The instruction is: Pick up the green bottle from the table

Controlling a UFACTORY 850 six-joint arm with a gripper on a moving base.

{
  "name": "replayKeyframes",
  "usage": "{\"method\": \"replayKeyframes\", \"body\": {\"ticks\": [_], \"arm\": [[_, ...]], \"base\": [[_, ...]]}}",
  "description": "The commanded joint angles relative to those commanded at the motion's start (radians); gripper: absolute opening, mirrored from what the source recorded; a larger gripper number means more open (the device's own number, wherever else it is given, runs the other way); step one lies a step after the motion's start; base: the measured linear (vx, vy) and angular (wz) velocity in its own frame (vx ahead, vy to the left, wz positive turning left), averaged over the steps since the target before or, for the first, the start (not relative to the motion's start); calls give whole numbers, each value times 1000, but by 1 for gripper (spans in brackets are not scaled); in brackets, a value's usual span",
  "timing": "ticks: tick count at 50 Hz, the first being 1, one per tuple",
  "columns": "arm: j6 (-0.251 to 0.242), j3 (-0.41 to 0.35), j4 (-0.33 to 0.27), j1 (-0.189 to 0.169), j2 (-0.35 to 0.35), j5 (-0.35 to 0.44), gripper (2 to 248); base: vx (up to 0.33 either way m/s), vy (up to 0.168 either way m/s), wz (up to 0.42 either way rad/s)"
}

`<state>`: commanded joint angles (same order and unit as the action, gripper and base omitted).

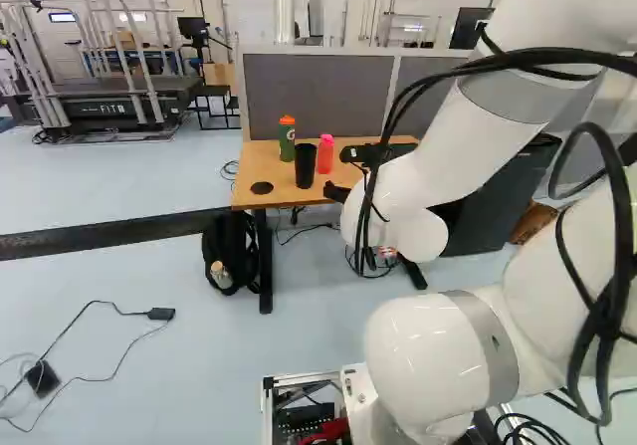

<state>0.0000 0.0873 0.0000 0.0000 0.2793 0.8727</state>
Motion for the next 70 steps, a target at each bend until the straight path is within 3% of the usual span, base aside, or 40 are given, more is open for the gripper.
{"method": "replayKeyframes", "body": {"ticks": [28,70], "arm": [[0,0,0,0,0,0,247],[0,14,0,0,-4,0,247]], "base": [[225,67,294],[65,1,-1]]}}
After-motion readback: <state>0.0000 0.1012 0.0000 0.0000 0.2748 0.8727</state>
